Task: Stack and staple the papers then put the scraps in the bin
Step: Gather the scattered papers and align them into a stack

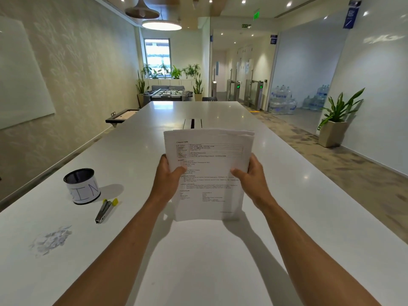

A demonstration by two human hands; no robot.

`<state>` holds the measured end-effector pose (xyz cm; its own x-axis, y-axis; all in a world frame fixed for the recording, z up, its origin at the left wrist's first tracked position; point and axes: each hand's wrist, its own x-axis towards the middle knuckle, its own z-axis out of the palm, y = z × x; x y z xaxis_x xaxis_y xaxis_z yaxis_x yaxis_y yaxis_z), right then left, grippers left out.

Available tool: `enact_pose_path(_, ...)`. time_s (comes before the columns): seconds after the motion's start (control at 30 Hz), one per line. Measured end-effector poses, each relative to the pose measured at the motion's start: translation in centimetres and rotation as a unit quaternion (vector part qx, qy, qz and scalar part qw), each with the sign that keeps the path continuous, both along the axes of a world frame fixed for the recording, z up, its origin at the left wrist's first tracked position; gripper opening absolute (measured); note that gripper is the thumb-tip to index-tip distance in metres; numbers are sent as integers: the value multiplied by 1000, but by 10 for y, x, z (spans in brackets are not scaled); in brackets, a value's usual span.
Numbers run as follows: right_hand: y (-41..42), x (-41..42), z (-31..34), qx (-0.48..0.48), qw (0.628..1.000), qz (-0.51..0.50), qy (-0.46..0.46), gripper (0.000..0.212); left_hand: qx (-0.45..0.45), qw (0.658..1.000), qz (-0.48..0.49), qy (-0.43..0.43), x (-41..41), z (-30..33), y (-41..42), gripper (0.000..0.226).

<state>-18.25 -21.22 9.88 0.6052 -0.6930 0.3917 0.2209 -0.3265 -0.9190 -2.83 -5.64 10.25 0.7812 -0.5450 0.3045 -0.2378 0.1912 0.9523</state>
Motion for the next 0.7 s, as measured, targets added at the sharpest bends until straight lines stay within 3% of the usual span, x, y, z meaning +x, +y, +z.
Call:
enact_pose_path(0.13,9,8,-5,-10,1000,-22,-5,33,-17,1000,20,3,-9,-6,-7,20)
enact_pose_path(0.3,8,10,18,-48,995,-80,-29,29,-36,995,65,-64,-14,22,-7,16)
enact_pose_path(0.4,8,8,7,-20,996,-77,-31,35,-31,997,71,-28,-15,11,-6,20)
enact_pose_path(0.53,14,6,-47,30,997,-74,16,37,40,996,69,43,-21,-41,-1,31)
enact_pose_path(0.7,15,11,-55,37,995,-86,21,33,26,994,94,47,-24,-48,-4,27)
